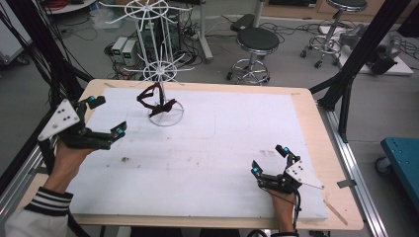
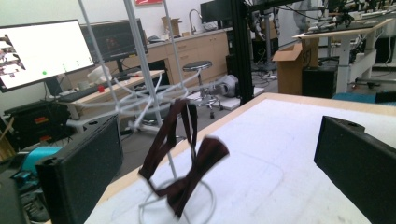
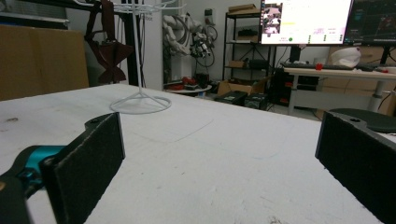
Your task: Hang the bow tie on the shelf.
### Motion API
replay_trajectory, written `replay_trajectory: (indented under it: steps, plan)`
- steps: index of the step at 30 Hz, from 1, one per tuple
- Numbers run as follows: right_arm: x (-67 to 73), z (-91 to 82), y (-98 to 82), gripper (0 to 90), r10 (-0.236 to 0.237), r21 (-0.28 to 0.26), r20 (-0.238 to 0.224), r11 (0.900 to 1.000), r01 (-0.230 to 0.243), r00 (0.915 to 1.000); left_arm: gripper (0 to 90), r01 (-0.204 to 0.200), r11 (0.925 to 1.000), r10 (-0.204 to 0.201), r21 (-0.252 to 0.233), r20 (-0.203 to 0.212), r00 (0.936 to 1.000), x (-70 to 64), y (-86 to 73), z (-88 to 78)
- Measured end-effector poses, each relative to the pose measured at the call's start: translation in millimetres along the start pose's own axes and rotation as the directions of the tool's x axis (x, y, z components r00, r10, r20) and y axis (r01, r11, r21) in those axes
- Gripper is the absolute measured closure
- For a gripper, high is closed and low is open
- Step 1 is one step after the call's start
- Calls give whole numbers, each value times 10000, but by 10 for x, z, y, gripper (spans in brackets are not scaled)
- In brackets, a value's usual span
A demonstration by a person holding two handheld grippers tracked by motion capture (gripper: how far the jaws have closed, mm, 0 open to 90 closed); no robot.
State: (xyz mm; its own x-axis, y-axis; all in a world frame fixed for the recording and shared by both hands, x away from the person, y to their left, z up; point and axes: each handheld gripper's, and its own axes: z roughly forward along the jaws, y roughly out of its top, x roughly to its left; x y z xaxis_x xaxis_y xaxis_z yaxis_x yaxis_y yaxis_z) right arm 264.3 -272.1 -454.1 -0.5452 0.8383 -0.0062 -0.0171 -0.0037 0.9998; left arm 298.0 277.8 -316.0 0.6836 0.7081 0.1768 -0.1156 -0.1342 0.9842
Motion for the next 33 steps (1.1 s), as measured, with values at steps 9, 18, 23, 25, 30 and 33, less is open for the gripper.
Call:
replay_trajectory:
  steps: [9,18,23,25,30,33]
  plan:
    - [9,-13,-3,6,61,-43,111,10000,-61,9999,17,573,9982,-565,191,-422,9975,-102,-549,-312]
    - [8,-14,-3,6,26,-71,115,10000,-25,9999,17,882,9961,-869,84,-998,9912,-195,-1021,-422]
    - [11,-13,-3,6,-28,-70,122,10000,29,9999,17,716,9972,-688,196,-1191,9905,-229,-1163,-420]
    - [15,-15,-3,6,-23,-54,117,10000,24,9999,17,760,9970,-737,143,-1229,9897,-239,-1203,-420]
    - [16,-15,-3,6,-38,-60,81,10000,38,10000,17,960,9953,-937,97,-1375,9861,-262,-1329,-422]
    - [18,-13,-2,6,-142,-53,63,9999,142,9999,17,1023,9946,-1041,-200,-1507,9831,-267,-1350,-446]
